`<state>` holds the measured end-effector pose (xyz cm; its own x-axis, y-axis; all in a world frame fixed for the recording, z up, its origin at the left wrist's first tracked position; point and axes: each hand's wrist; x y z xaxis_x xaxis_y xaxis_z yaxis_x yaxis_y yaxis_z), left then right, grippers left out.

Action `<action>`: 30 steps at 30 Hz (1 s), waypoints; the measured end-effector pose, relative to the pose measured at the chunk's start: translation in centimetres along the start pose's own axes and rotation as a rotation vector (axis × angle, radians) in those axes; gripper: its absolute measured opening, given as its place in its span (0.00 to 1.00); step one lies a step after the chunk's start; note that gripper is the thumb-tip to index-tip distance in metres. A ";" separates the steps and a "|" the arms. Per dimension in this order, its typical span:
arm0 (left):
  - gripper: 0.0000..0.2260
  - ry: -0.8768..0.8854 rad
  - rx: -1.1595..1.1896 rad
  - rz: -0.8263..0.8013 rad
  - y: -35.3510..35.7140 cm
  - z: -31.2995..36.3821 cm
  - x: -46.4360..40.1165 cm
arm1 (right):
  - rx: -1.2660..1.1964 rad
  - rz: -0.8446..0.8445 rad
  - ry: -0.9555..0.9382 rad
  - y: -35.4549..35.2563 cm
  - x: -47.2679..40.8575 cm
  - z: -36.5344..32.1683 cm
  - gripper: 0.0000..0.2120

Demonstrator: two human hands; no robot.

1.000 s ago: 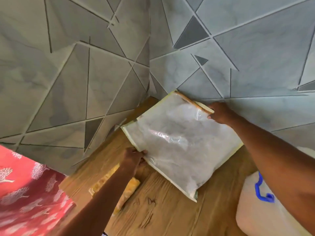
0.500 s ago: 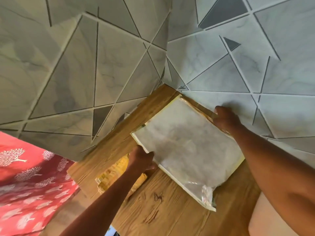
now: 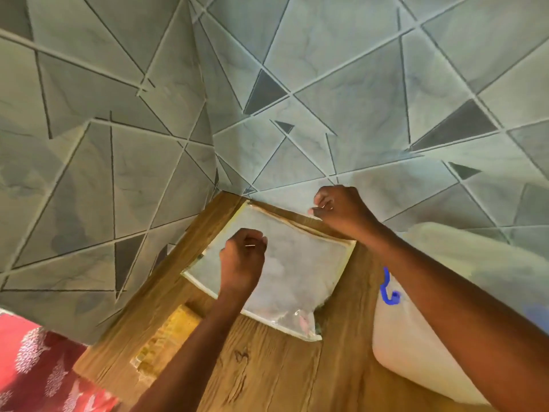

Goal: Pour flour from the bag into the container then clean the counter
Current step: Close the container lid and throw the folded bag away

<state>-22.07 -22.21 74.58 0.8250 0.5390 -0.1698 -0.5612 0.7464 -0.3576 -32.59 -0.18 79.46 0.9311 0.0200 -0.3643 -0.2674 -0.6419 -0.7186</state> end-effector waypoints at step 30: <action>0.22 1.218 -0.307 -0.517 21.9 15.8 32.8 | 0.153 0.408 0.604 -27.7 36.7 38.7 0.20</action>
<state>-8.36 18.00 75.67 0.5590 -0.5775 -0.5950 -0.2672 0.5539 -0.7886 -0.65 48.06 63.09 0.7130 -0.6502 -0.2623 -0.6114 -0.3935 -0.6866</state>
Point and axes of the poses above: each hand's wrist, its own x-axis away from the middle knuckle, its own y-axis out of the palm, z = x × y, and after that the axes turned 15 degrees about z, right-handed
